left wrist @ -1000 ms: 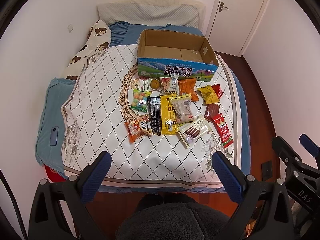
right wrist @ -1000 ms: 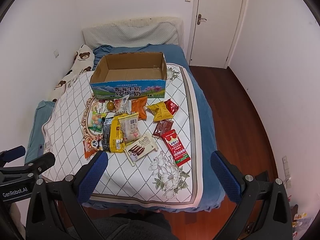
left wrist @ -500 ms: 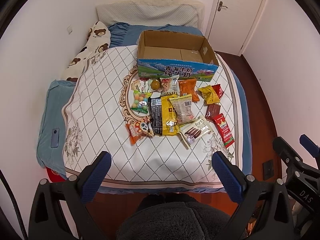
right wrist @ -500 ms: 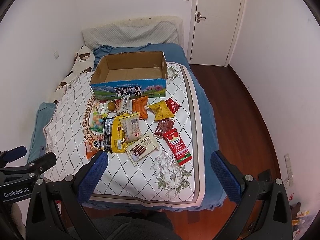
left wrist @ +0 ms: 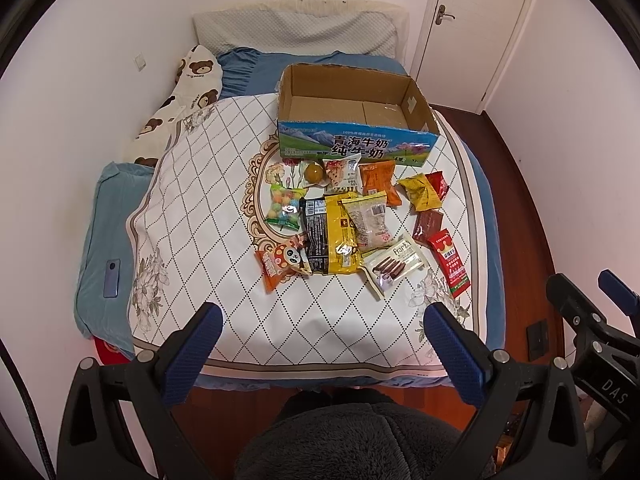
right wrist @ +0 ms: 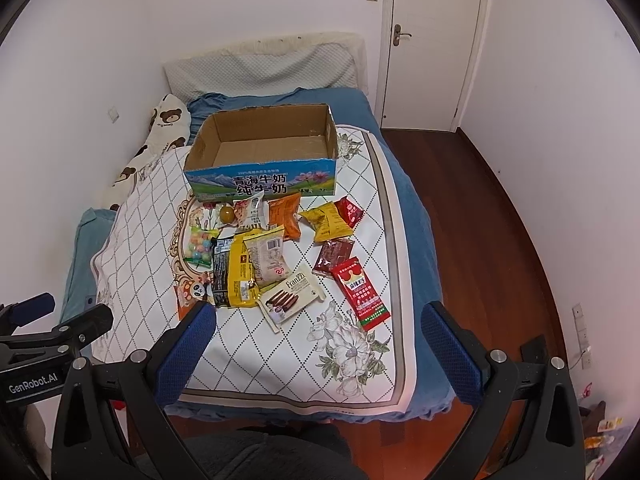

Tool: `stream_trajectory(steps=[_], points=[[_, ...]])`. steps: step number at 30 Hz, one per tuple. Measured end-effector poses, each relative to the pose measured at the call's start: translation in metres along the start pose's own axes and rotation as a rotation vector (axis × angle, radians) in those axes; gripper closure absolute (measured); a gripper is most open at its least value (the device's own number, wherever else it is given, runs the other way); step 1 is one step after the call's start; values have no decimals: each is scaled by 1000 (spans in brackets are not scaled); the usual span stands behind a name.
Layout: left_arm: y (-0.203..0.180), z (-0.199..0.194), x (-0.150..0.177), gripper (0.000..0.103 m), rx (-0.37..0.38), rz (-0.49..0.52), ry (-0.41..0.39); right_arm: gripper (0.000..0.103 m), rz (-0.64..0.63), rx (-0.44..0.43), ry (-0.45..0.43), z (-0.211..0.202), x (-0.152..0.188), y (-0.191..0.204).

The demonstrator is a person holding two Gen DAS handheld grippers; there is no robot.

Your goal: Organize snacks

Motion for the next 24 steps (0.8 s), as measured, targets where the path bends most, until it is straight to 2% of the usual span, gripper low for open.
stream_trajectory(steps=[24], points=[[3, -4, -2, 0, -5, -1, -11, 0, 3, -12, -21, -3, -2, 0]])
Point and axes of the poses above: each gripper's, at about its wrist camera, not at the fingertips, and z roughly the way its jaws point, y to its left, x to its underside, the point moved 4 cm from there along z, roughly the way its jaws point, and after that the axes turned 3 degrees about -y, right-handed, at the moved point
